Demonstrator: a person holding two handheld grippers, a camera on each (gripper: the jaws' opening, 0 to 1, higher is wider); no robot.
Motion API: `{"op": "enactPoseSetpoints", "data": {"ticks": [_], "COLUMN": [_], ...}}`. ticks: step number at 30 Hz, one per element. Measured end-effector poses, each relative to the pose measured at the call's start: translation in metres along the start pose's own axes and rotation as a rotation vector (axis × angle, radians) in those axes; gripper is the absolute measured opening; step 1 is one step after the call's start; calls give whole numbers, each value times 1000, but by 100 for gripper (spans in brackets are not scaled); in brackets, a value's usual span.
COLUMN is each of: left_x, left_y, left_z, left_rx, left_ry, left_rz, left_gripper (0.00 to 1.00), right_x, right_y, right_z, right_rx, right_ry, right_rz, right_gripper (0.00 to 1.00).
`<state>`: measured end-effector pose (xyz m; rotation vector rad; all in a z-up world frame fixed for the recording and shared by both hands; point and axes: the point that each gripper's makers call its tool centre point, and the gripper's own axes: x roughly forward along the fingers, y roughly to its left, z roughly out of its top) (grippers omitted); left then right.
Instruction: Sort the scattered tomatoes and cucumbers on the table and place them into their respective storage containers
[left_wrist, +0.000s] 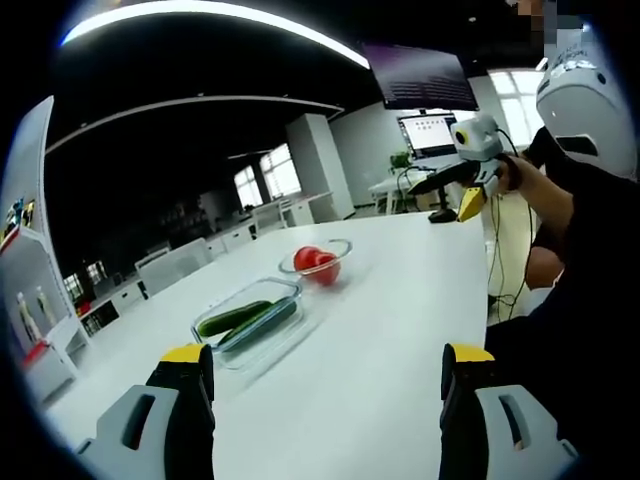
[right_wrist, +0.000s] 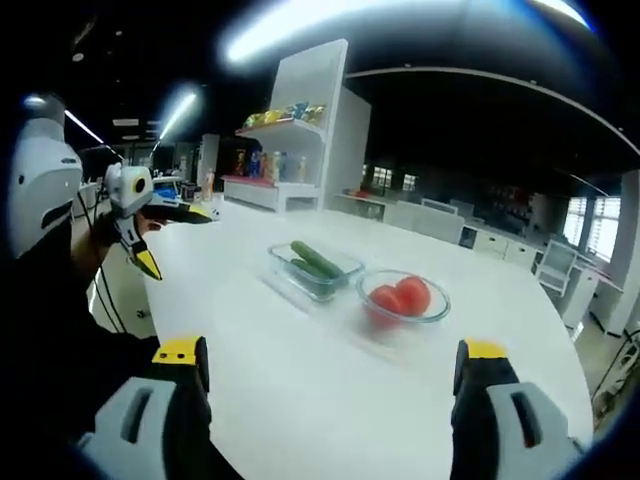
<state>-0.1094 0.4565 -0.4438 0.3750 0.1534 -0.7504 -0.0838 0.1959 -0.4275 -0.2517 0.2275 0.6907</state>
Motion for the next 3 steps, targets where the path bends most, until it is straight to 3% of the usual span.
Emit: {"op": "enactPoseSetpoints", "data": {"ticks": [3], "left_x": [0], "left_y": [-1], "left_z": [1], "left_rx": [-2], "left_ry": [-5], "left_rz": [-3], "left_gripper": [94], "right_x": [0], "right_y": [1], "right_z": [0], "right_rx": [2], "right_ry": [-2], "right_rz": [2], "right_gripper": [97]}}
